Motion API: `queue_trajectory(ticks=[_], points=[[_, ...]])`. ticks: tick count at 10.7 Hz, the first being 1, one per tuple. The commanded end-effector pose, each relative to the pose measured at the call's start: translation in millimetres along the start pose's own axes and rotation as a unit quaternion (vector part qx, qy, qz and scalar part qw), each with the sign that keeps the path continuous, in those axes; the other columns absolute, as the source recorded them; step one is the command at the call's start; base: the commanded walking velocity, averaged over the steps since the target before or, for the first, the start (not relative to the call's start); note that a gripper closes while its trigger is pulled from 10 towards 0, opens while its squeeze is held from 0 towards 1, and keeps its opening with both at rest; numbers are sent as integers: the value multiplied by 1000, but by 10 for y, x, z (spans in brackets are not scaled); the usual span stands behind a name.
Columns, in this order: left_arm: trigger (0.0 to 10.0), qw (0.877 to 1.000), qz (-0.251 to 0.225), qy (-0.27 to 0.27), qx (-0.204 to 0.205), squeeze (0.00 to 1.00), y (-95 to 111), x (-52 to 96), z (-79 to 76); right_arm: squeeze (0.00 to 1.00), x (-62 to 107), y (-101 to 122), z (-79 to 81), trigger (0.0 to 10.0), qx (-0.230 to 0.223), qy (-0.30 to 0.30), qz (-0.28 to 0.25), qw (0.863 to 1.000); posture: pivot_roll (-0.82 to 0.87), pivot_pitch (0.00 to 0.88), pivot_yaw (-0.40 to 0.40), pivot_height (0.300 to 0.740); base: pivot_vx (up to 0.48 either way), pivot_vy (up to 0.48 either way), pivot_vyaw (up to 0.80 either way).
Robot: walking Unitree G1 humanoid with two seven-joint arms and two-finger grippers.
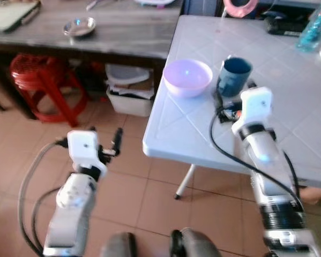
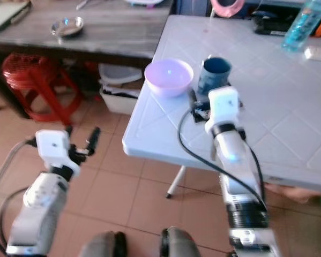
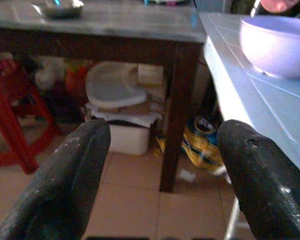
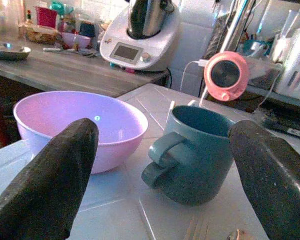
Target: Setting the table
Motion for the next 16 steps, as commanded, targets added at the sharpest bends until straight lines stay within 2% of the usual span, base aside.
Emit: queue_trajectory(ticks=[1, 3, 4, 5, 6, 7, 10, 11, 13, 16], points=[[10000, 1000, 5, 10, -7, 0, 6, 35, 62, 0, -27, -27, 7, 10000, -9, 7, 9, 1000, -18, 193, 31, 740, 0, 0, 0], [10000, 1000, 15, 3, -4, 0, -19, 107, 19, 0, -94, 64, 200, 10000, 49, 84, -3, 995, -20, 215, 30, 740, 0, 0, 0], [10000, 1000, 17, 2, -3, 0, -23, 115, 12, 1000, -135, 160, 270, 10000, 86, 115, -20, 989, -25, 222, 25, 740, 0, 0, 0], [10000, 1000, 18, 3, 0, 0, -15, 110, 8, 1000, -175, 207, 254, 10000, 93, 114, -26, 989, -27, 225, 22, 740, 0, 0, 0], [10000, 1000, 19, 2, 2, 0, -13, 109, -11, 843, -205, 247, 276, 10000, 104, 130, -30, 986, -30, 229, 20, 740, 0, 0, 0], [10000, 1000, 24, -2, 7, 0, -24, 118, -42, 0, -226, 257, 338, 10000, 120, 161, -29, 979, -33, 239, 18, 740, 0, 0, 0], [10000, 999, 38, -7, 17, 0, -46, 182, -52, 0, -339, 244, 546, 10000, 162, 260, -14, 952, -11, 273, 12, 740, 0, 0, 0], [10000, 999, 41, -6, 17, 0, -55, 196, -46, 0, -359, 234, 579, 10000, 170, 274, -10, 947, -7, 273, 9, 740, 0, 0, 0], [10000, 999, 43, -8, 20, 0, -42, 209, -59, 0, -433, 168, 655, 10000, 190, 320, 18, 928, -2, 293, 10, 740, 0, 0, 0], [10000, 999, 46, -14, 20, 0, -38, 207, -56, 0, -561, 175, 625, 10000, 243, 336, 29, 909, 2, 297, 15, 740, 0, 0, 0]])
Point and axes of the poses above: a point about 5 cm out from each wrist's last joint towards the gripper, its own x axis pointing back from the gripper into the wrist, its own y axis along the axis of the wrist's last joint, z = x × y, the point moved 5 cm from there along -x, pointing out of the wrist towards the gripper, and after that the axes turned 10 degrees about -x, right-handed, at the moved point
